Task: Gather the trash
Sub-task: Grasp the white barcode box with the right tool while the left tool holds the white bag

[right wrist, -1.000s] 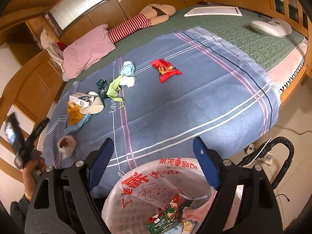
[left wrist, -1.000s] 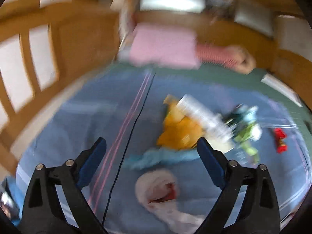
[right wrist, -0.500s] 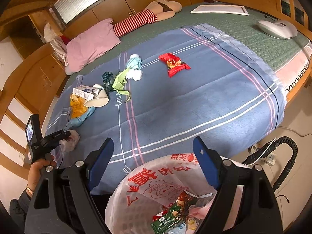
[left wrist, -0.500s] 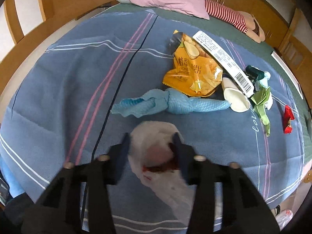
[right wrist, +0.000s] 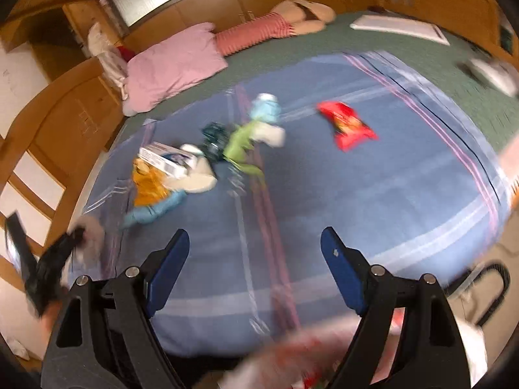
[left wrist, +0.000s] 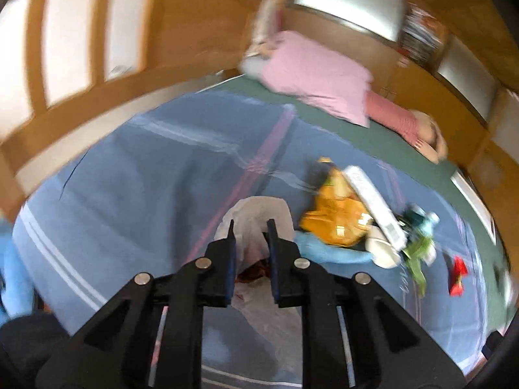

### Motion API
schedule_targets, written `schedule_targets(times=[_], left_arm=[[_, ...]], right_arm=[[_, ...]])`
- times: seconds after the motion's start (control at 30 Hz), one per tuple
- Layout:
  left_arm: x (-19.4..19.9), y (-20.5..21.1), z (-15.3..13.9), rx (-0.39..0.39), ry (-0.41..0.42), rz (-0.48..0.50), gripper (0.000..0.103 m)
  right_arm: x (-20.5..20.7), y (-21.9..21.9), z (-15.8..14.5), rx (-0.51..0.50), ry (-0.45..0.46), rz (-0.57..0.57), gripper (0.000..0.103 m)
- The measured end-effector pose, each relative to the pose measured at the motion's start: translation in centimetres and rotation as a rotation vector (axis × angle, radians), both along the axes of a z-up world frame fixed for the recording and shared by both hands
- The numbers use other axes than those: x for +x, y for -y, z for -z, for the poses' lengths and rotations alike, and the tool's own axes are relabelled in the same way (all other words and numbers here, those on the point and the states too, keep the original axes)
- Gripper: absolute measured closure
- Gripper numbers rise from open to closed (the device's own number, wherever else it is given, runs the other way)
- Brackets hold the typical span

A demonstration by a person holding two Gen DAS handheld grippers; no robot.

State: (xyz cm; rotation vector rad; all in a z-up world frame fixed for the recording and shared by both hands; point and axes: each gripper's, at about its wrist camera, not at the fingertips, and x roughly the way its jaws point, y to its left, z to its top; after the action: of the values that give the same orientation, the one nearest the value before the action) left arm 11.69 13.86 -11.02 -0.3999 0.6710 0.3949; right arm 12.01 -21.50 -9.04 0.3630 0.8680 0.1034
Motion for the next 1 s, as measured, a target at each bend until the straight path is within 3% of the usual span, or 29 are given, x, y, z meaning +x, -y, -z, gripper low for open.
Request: schedule_targets(times=[0.17, 0.37, 0.5, 0.77, 0.8, 0.87, 0.93, 1.0], left_arm=[[0.3, -1.9, 2.3, -0.14, -0.083, -0.046, 0.086], [-0.5, -1.7, 1.7, -0.111, -0.049, -0.03, 0.085], [-0.7, -1.3, 1.5, -0.091, -0.053, -0.006, 0.085], [-0.6, -1.0, 1.4, -0.074, -0.059, 0.016, 0.085], [-0.6, -0.9, 1.4, -0.07, -0.059, 0.018, 0.085], [-0.6, -0.9, 1.3, -0.063, -0.054, 0.021, 0.085], [-0.7, -0.9, 1.1, -0.055, -0.039, 0.016, 0.085], [-0.8, -0.8, 0.9, -0.046, -0.026, 0.015, 0.085]], right_arm=[[7.1, -6.2, 0.8, -0.005, -0.006, -0.081, 0.021], [13.1, -13.0, 3.4, -0.142, -0.052, -0.086, 0.021], [15.9, -16.2, 3.2, -0.298, 0.001, -0.06, 0.021], [18.5, -22.7, 6.3, -0.712, 0.0, -0.205, 0.021], [18.4, -23.0, 6.6, -0.741, 0.007, -0.217, 0.024], [18.4, -23.2, 6.9, -0.768, 0.01, -0.236, 0.04], [18.3, -22.9, 7.0, -0.78, 0.013, -0.247, 0.072], [18.2, -22.5, 6.8, -0.772, 0.024, -0.251, 0.075]])
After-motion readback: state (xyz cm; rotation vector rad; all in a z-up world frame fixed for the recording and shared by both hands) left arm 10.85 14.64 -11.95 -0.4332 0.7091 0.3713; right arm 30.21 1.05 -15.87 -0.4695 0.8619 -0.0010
